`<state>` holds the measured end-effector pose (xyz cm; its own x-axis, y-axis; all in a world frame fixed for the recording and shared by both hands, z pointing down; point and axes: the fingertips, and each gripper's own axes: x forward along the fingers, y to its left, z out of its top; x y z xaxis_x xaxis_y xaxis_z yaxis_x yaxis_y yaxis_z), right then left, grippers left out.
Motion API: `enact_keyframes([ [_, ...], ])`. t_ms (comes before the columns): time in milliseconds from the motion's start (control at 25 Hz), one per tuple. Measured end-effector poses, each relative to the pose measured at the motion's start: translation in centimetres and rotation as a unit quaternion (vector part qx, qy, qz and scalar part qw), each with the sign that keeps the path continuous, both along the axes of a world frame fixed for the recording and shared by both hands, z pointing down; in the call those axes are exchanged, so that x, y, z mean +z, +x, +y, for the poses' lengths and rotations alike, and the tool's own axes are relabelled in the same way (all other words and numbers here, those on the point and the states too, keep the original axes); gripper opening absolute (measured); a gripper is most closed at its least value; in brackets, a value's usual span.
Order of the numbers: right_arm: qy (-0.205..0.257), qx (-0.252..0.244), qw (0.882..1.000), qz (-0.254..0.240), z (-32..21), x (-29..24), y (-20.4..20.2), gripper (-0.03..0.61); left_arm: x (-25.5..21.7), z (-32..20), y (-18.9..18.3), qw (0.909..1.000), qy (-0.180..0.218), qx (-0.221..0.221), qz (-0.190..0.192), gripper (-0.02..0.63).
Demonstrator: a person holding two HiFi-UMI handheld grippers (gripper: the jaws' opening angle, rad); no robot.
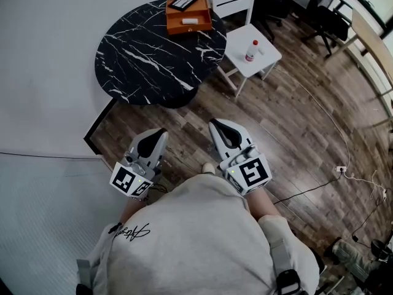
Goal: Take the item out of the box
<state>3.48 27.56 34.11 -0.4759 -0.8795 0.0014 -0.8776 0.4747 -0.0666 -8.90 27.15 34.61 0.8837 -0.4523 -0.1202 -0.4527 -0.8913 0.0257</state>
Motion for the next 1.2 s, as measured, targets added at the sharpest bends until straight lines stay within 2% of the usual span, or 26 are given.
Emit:
enact_keyframes([
  [360, -0.003, -0.023, 1.000, -0.005, -2.0, 0.9, 1.9, 0.011, 0.4, -1.3, 2.3, 0.9998, 0.006, -0.018, 0.001, 0.000],
  [1200, -0.006, -0.044, 0.999, -0.010, -2.9, 1.0, 0.9, 0.009, 1.1, -1.5, 1.6, 0.9996, -0.003, -0.024, -0.014, 0.000],
])
